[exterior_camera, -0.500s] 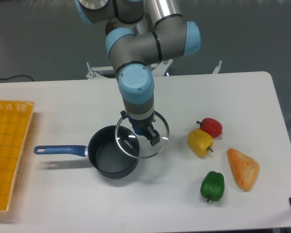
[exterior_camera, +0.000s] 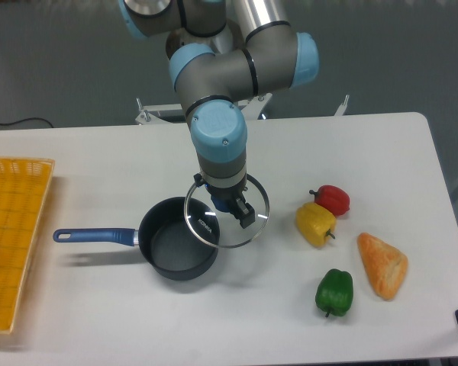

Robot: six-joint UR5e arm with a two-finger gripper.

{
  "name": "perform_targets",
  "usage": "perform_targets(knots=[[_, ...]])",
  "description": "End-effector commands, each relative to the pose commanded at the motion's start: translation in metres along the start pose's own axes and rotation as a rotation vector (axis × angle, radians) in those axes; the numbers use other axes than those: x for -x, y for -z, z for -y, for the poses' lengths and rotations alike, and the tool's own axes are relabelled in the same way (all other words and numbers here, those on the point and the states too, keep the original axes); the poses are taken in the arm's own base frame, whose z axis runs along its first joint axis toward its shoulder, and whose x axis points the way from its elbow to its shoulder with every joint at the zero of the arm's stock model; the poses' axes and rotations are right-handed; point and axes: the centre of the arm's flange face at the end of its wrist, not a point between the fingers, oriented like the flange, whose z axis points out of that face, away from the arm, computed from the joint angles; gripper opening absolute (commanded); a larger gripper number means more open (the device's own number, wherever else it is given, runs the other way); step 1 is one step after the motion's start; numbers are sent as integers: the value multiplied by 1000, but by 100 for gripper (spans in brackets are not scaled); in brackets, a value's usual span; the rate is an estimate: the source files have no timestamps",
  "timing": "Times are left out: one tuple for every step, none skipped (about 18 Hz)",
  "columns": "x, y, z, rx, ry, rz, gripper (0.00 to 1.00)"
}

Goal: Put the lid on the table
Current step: 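Carry the glass lid away from the saucepan toward the red pepper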

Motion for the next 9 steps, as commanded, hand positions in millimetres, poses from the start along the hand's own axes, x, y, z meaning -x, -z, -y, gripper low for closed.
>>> perform_targets(knots=[[-1, -3, -1, 1, -8, -6, 52], [-2, -1, -8, 1, 1, -4, 52], [-3, -4, -15, 0, 5, -9, 52], [-4, -6, -17, 1, -9, -15, 52], [-7, -7, -21, 2, -21, -17, 52], [-7, -9, -28, 1, -21, -18, 52], [-8, -11, -33, -3, -24, -10, 52], [-10, -14, -38, -5, -28, 3, 52], [-13, -19, -43, -9, -35, 13, 52]])
